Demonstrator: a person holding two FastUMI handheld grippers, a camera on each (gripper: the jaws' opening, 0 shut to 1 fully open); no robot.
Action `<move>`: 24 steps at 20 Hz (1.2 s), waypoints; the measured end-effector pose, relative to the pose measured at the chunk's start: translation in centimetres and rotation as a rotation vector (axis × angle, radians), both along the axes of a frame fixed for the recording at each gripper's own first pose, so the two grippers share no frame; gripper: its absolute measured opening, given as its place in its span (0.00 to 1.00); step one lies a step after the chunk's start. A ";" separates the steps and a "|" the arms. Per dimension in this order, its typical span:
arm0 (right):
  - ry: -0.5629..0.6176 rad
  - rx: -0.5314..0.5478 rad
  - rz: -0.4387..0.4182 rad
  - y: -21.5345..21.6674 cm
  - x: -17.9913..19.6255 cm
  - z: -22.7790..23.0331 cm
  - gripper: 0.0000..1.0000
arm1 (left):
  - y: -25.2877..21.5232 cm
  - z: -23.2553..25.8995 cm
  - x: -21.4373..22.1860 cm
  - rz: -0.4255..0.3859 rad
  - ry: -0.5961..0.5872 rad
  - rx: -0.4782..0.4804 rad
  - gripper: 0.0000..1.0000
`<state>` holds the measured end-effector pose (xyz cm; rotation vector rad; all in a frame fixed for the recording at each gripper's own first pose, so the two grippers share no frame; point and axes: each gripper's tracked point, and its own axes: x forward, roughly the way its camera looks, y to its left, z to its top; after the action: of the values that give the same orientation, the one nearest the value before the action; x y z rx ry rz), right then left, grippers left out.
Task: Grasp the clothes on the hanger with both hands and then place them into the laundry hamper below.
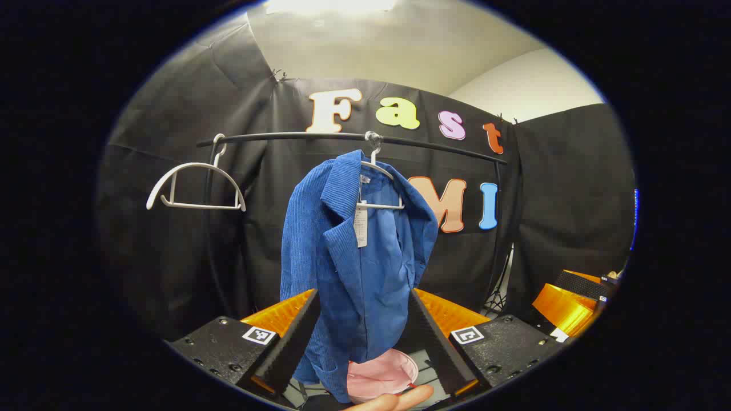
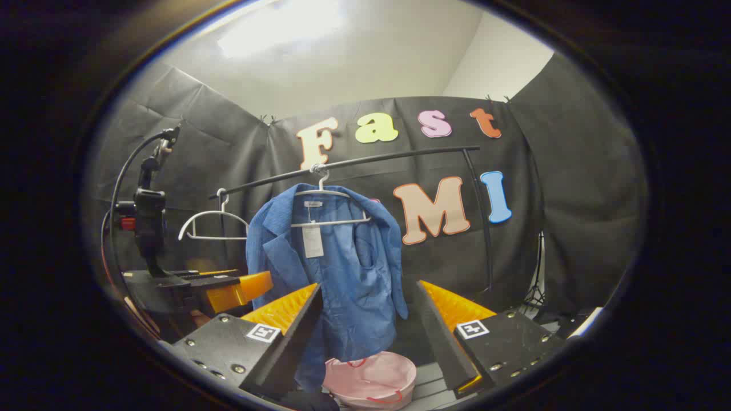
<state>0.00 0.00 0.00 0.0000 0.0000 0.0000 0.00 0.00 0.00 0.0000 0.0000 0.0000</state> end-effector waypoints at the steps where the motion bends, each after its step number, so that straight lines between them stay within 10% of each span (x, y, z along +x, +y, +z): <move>1: 0.001 -0.007 -0.006 -0.2 0.0 -0.1 0.96 | 0.0 -0.1 0.0 0.003 0.001 -0.002 0.93; 24: 0.007 0.048 0.042 -1.8 10.6 0.4 0.96 | 2.1 -0.3 5.8 0.077 0.004 -0.011 0.92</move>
<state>10.61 -1.85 0.39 0.0480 0.0066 0.0425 5.85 2.12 -0.26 -0.0111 0.0038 0.0768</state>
